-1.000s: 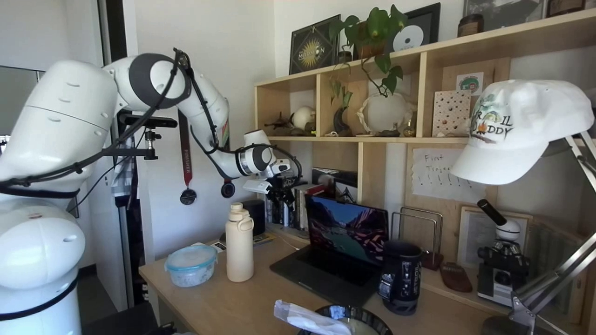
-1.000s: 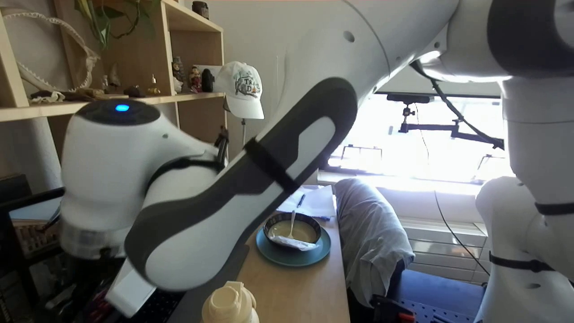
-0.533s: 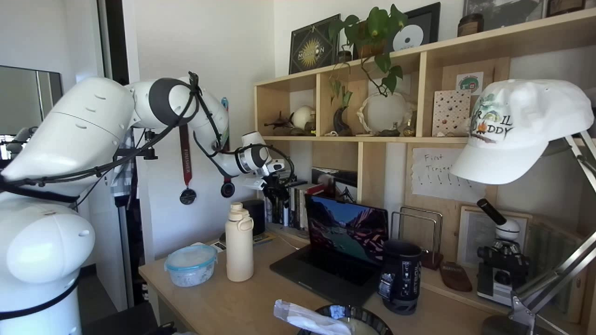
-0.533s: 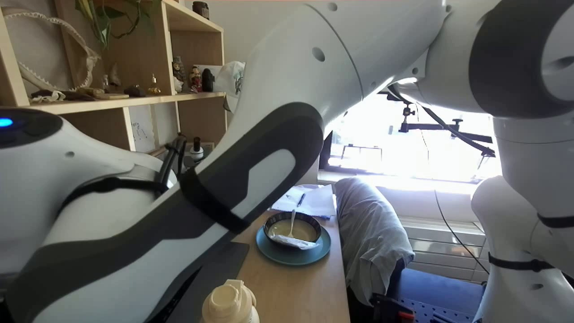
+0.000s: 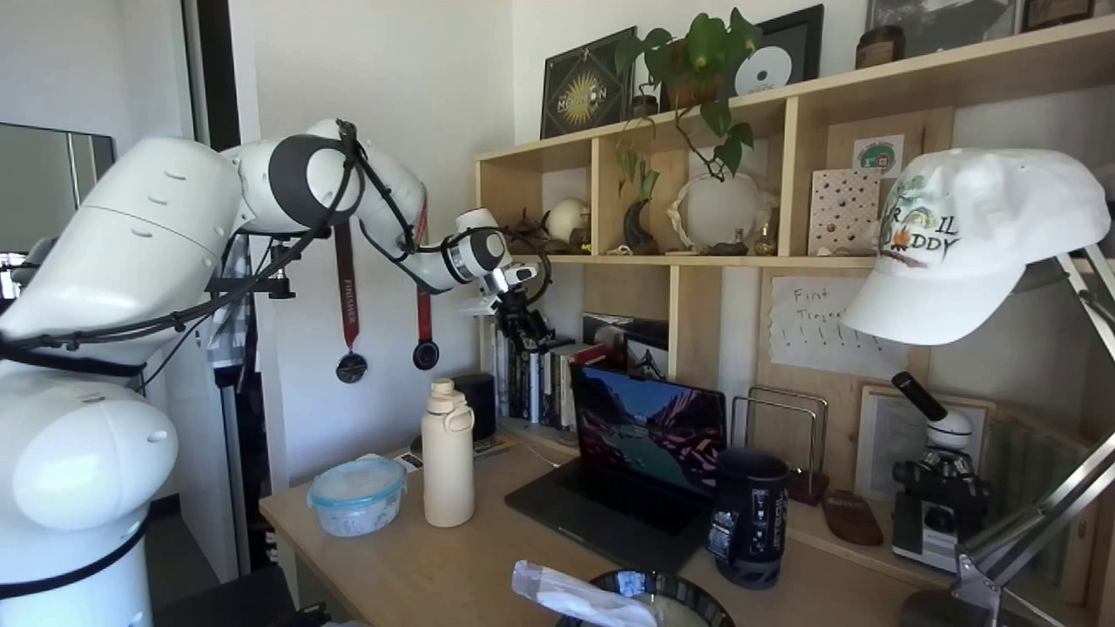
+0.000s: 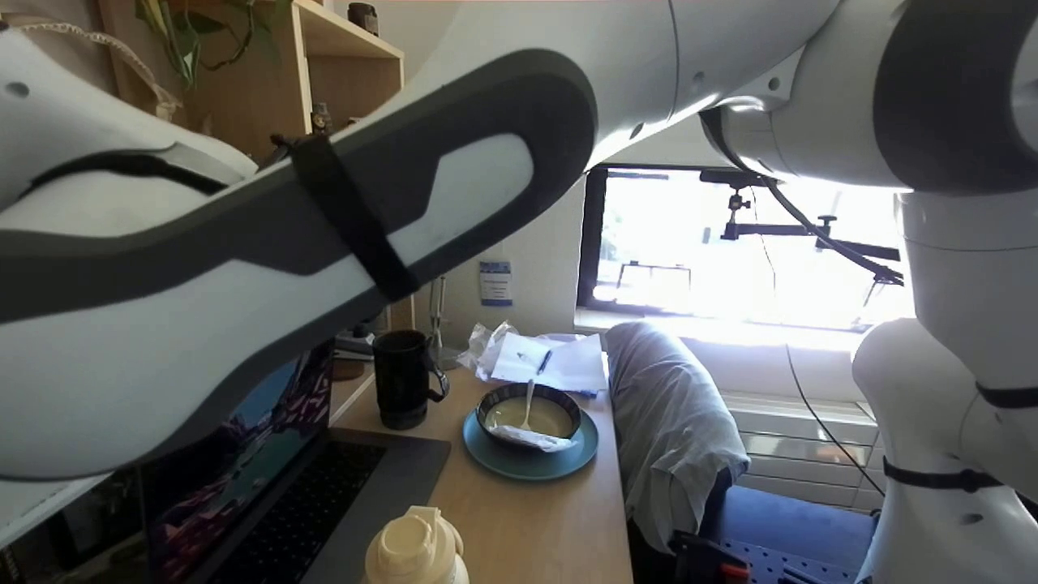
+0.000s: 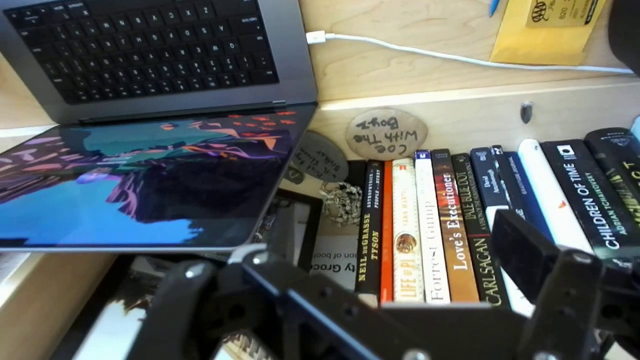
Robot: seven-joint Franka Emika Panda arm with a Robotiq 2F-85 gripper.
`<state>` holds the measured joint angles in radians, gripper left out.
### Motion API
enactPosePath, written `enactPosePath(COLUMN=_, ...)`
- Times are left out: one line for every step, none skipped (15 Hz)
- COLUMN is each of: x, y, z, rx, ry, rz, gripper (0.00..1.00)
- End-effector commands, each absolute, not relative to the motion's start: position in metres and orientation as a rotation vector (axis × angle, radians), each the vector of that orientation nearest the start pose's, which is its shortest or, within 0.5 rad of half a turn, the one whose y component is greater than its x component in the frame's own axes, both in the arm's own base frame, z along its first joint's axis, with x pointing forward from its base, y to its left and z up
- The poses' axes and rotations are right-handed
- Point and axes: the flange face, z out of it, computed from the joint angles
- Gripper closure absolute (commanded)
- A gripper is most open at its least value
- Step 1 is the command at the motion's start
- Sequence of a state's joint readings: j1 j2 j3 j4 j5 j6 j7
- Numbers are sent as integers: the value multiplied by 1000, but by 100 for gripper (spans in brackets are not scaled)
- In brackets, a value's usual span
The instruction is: Press a key on the laptop keyboard
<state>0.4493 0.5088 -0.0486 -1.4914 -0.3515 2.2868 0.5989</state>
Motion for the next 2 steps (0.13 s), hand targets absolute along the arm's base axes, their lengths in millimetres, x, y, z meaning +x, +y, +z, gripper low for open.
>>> enactPosePath(x=660, y=268, z=430, rx=-3222, ry=50, rz=-663, gripper=0)
enactPosePath(x=660, y=265, z=432, rx=-3231, ry=55, rz=-663, gripper=0)
